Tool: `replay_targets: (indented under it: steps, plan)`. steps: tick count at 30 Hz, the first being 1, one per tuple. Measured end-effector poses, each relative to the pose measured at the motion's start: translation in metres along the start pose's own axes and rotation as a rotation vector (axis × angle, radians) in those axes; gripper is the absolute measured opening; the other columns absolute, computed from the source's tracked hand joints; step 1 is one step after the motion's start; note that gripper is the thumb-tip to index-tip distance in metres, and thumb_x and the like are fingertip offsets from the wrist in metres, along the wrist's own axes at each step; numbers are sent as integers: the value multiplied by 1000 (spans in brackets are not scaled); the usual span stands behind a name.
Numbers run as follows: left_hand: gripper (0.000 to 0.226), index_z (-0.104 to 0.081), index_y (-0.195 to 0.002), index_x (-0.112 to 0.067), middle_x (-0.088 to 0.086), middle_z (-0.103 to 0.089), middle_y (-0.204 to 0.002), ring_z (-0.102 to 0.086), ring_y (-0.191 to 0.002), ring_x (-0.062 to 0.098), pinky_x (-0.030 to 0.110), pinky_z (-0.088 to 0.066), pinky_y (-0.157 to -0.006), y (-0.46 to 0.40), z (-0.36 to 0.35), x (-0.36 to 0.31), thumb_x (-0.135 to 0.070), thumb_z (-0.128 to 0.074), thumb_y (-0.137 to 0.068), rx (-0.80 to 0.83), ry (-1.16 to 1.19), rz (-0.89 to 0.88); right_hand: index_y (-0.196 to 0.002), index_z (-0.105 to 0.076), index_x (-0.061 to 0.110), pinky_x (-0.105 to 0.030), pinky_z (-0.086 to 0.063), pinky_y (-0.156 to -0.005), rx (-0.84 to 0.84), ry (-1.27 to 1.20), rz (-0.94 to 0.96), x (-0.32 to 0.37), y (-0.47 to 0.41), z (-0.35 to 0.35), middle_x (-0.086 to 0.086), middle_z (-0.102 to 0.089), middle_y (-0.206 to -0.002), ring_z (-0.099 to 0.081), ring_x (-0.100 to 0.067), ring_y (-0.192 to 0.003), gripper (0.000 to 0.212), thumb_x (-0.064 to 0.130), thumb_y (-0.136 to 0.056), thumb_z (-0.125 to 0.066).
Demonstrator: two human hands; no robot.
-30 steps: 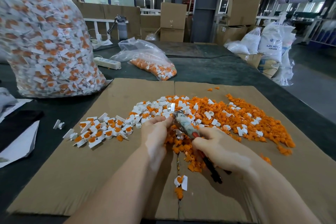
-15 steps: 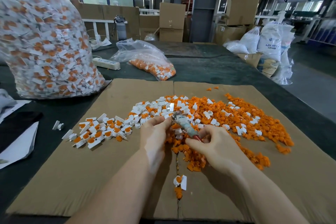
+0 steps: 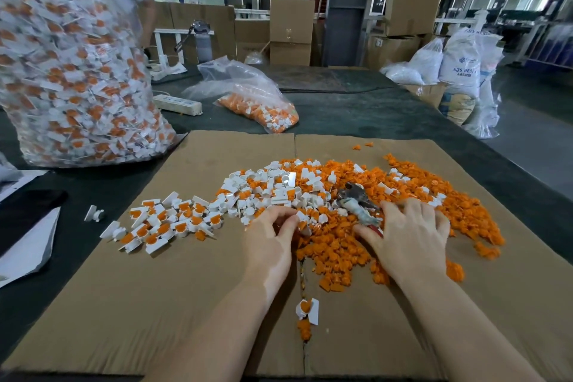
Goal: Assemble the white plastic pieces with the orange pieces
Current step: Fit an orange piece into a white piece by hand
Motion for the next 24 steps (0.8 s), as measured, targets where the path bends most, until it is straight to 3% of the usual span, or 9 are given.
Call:
replay_targets:
  steps: [2,4,7,11,15,19,24]
  plan:
    - [9,-63,-93,-30,-17,-61,-88,-55,-87,-1,-3,-35,-64,-1,0,-1,-21,-60,-91,11,3,-15,-124,-57,18,-46,-33,-100,-132,-158,130,22,5,13,-9,-57,-121,-50,-27,-115,48,46,-85,-60]
    - [9,-66,-93,-28,-15,-64,-88,-57,-87,-1,-1,-38,-67,-1,-1,-2,-21,-60,-90,37,22,-31,-112,-65,13,-42,-46,-90,-227,-409,335,51,17,25,-8,-64,-105,-60,-25,-101,32,20,-82,-70]
    - [13,-71,-96,-24,-11,-68,-91,-60,-90,2,13,-45,-77,2,-1,-6,-20,-60,-91,77,31,-67,-99,-71,10,-36,-55,-75,-271,-596,542,82,35,33,-6,-67,-90,-63,-21,-85,20,7,-79,-72]
    - [20,-70,-97,-30,-12,-68,-93,-61,-92,2,15,-48,-81,6,0,-7,-14,-63,-88,99,106,-58,-84,-70,7,-36,-54,-70,-281,-713,490,77,34,31,-4,-65,-81,-61,-20,-79,4,4,-81,-70]
    - [35,-66,-111,-26,-11,-65,-103,-59,-97,3,17,-49,-86,10,-9,-15,-11,-72,-80,169,-7,-148,-84,-71,6,-28,-52,-78,-288,-754,452,71,36,28,-3,-66,-82,-62,-17,-83,5,3,-81,-69]
    - [30,-65,-102,-31,-13,-64,-96,-59,-91,3,22,-49,-84,10,-7,-15,-15,-74,-79,141,-38,-151,-93,-72,4,-14,-42,-85,-291,-794,348,60,35,26,-5,-69,-88,-63,-16,-88,12,3,-82,-67]
    - [37,-55,-88,-45,-21,-59,-89,-57,-83,0,12,-47,-74,12,-7,-18,-14,-74,-78,133,-45,-179,-94,-72,4,-17,-44,-85,-285,-809,356,59,37,27,-5,-68,-90,-62,-17,-90,12,4,-83,-67]
Point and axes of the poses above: each hand's wrist, its own y-axis away from the middle knuckle, its own z-axis out of the back of the hand, x = y × z, the point moved 9 cm from there along -y, towards the middle knuckle
